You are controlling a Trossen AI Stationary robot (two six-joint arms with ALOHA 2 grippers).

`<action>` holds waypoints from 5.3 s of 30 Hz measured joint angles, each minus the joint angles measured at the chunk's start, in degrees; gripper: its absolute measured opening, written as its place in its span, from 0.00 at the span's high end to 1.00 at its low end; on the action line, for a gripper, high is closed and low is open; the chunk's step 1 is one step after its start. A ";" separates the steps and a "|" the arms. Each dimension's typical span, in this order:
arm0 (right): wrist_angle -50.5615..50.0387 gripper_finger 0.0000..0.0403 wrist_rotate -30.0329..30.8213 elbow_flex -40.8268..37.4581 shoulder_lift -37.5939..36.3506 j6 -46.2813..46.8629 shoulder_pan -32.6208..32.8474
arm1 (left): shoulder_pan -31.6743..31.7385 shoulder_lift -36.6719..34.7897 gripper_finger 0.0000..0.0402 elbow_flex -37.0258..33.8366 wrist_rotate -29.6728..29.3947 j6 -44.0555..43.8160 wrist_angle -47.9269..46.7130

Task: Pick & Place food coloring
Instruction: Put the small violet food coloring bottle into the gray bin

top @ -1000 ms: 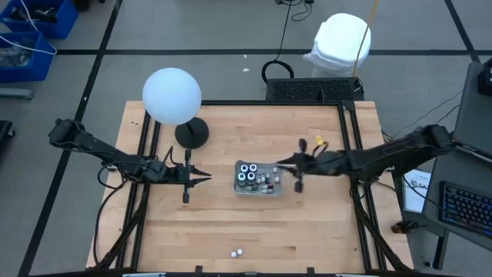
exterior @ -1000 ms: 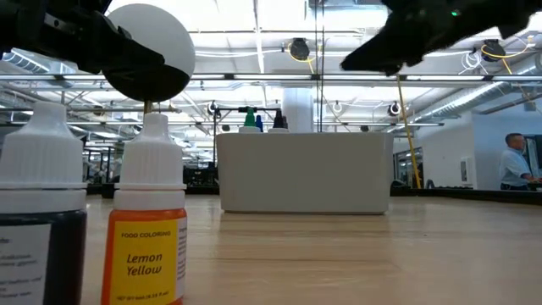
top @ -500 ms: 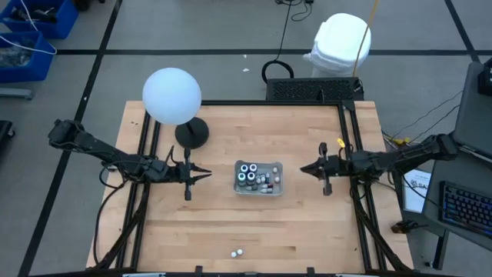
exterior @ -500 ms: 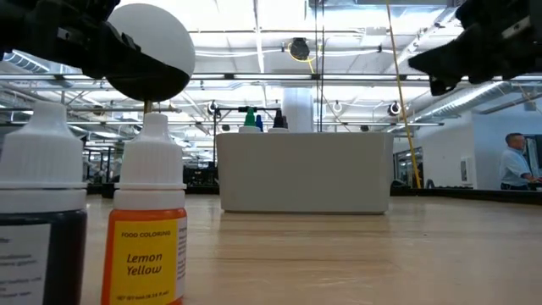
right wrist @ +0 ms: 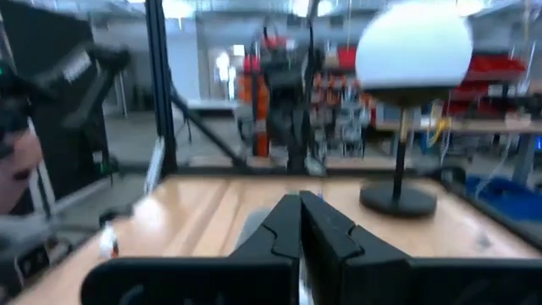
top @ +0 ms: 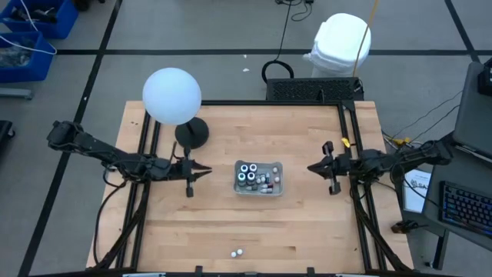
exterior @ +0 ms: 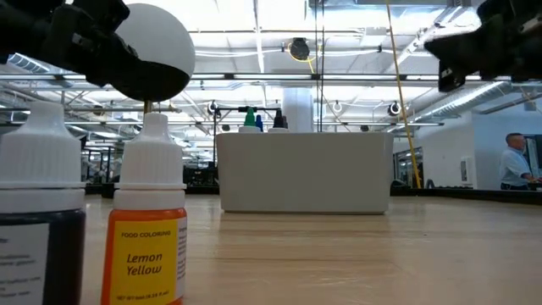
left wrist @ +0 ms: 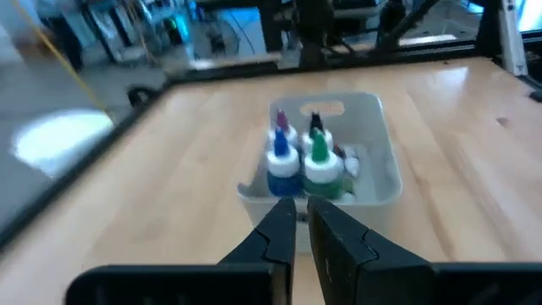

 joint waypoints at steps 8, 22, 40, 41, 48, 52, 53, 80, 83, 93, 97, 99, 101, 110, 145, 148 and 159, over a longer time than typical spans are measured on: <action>1.04 1.00 0.04 -0.82 1.04 0.91 0.04 | -14.08 8.67 0.98 13.67 -1.12 -14.86 -23.56; 0.59 1.00 0.02 -0.96 1.42 4.01 0.07 | -30.05 53.55 0.94 57.70 -5.42 -27.88 -44.64; -3.38 1.00 -3.15 -1.05 1.47 4.37 0.15 | -25.90 66.97 0.49 71.29 3.45 -47.16 -46.32; -3.38 1.00 -3.15 -1.05 1.47 4.33 0.15 | -25.66 67.13 0.48 71.29 4.28 -47.97 -46.49; -3.36 1.00 -3.15 -1.05 1.47 2.34 0.15 | -25.28 67.17 0.47 71.29 4.93 -50.26 -47.98; -3.36 1.00 -3.15 -1.05 1.47 0.85 0.13 | -25.25 67.17 0.47 71.29 4.93 -52.00 -50.45; -3.36 1.00 -3.14 -1.05 1.47 0.72 0.13 | -25.24 67.17 0.47 71.29 4.85 -52.35 -50.81; -3.31 1.00 -3.04 -1.05 1.47 0.30 0.13 | -25.81 69.40 0.47 71.01 6.05 -49.33 -49.17; -3.32 1.00 -3.04 -1.05 1.47 0.30 0.13 | -25.81 69.40 0.47 71.01 6.48 -49.29 -49.19; -3.31 1.00 -3.02 -1.05 1.47 0.32 0.13 | -25.39 70.24 0.47 71.03 5.80 -47.21 -48.10; -3.31 1.00 -2.98 -1.05 1.47 0.34 0.13 | -25.20 71.13 0.47 71.05 7.56 -46.41 -46.50; -3.28 1.00 -2.94 -1.05 1.47 0.35 0.13 | -25.24 71.34 0.47 71.01 7.99 -46.18 -47.24; -3.32 1.00 -2.94 -1.05 1.47 0.35 0.13 | -25.31 71.32 0.47 71.01 8.01 -46.37 -47.09; -3.30 1.00 -2.96 -1.05 1.47 0.34 0.13 | -25.04 71.25 0.47 71.01 7.95 -46.31 -47.20; -3.33 1.00 -2.98 -1.05 1.47 0.32 0.13 | -24.04 65.70 0.80 71.03 6.42 -44.43 -50.49; -3.29 1.00 -2.97 -1.05 1.44 0.32 0.13 | -24.09 61.97 0.80 71.05 3.82 -44.15 -53.76; 0.12 1.00 -2.97 -1.05 1.54 -1.49 0.13 | -14.77 50.70 0.80 71.10 3.15 -27.87 -61.61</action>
